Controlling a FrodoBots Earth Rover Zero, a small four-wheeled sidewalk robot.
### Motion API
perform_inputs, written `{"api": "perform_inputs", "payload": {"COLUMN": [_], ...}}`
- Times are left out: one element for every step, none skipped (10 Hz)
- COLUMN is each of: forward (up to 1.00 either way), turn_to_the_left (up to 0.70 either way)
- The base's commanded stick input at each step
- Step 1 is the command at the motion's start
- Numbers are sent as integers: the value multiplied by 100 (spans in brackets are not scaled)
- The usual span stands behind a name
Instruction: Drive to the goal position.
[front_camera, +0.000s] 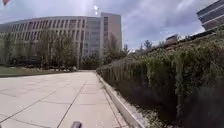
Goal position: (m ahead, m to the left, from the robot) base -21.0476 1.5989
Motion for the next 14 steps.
{"api": "perform_inputs", "payload": {"forward": [10, 10, 10, 10, 10, 10, 10, 10, 10, 10, 10, 10, 10, 10], "turn_to_the_left": [0, 0, 0, 0, 0, 0, 0, 0, 0, 0, 0, 0, 0, 0]}}
